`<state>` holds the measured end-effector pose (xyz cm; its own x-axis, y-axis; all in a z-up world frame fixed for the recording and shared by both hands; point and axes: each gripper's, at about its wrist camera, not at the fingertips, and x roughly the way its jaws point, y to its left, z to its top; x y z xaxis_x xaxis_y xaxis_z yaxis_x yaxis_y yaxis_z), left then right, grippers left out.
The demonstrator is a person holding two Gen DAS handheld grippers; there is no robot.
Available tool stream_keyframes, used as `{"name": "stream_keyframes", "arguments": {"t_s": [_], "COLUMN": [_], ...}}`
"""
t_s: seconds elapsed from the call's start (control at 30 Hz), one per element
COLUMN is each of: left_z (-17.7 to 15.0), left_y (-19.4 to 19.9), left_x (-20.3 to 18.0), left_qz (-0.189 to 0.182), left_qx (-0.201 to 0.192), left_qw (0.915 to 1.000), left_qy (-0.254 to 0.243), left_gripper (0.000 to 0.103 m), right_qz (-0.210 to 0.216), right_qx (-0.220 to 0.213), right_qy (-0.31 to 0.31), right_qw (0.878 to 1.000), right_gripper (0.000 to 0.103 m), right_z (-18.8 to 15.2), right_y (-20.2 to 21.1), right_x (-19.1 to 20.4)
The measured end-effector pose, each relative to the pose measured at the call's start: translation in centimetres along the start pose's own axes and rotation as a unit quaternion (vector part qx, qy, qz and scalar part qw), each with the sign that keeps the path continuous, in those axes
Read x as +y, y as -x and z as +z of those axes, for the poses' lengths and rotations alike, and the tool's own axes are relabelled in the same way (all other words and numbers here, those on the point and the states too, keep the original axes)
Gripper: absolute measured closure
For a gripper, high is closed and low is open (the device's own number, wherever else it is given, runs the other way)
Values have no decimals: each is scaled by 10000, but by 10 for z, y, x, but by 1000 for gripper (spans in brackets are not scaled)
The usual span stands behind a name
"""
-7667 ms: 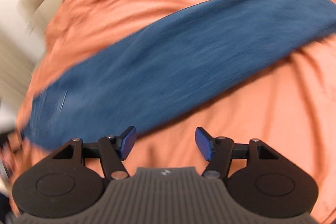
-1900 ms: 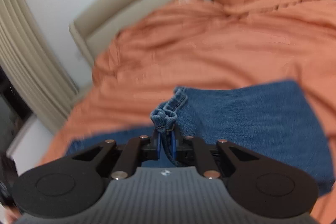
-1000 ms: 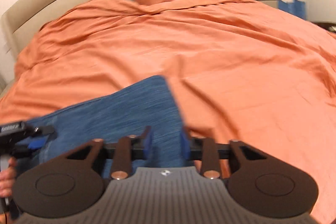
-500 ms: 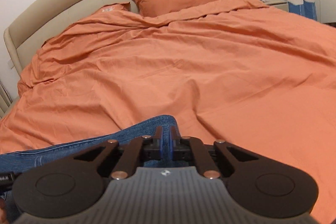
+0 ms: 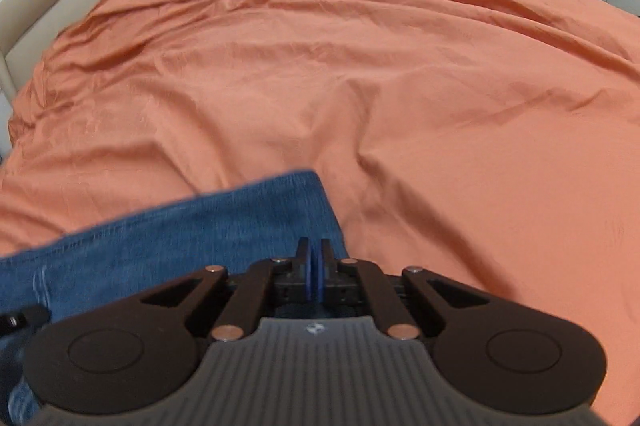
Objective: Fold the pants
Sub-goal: 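Grasp the jeans seam with the left gripper while the right gripper holds the folded edge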
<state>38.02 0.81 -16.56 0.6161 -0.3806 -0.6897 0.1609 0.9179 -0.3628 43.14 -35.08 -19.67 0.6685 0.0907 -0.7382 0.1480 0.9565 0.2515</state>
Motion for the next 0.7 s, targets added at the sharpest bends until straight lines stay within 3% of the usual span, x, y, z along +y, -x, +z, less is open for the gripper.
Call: {"name": "stream_keyframes", "arguments": {"t_s": [0.27, 0.43, 0.53, 0.7], "left_z": [-27, -43, -45, -36], "left_y": [41, 30, 19, 47], "left_x": [-25, -26, -17, -21], "left_qz": [101, 387, 368, 448], "left_qx": [256, 568, 718, 665], "left_qw": [9992, 9968, 9966, 9964], "left_qy": [-284, -404, -135, -261], "left_gripper": [72, 70, 69, 69], "right_qz": [-155, -254, -210, -142], "right_qx": [707, 784, 943, 709], "right_qy": [204, 370, 246, 7], "right_qw": [9972, 9959, 9950, 9974], "right_gripper": [99, 99, 101, 98], "right_z": [-37, -67, -76, -81], "right_y": [68, 87, 73, 88], "right_x": [-11, -10, -16, -19]}}
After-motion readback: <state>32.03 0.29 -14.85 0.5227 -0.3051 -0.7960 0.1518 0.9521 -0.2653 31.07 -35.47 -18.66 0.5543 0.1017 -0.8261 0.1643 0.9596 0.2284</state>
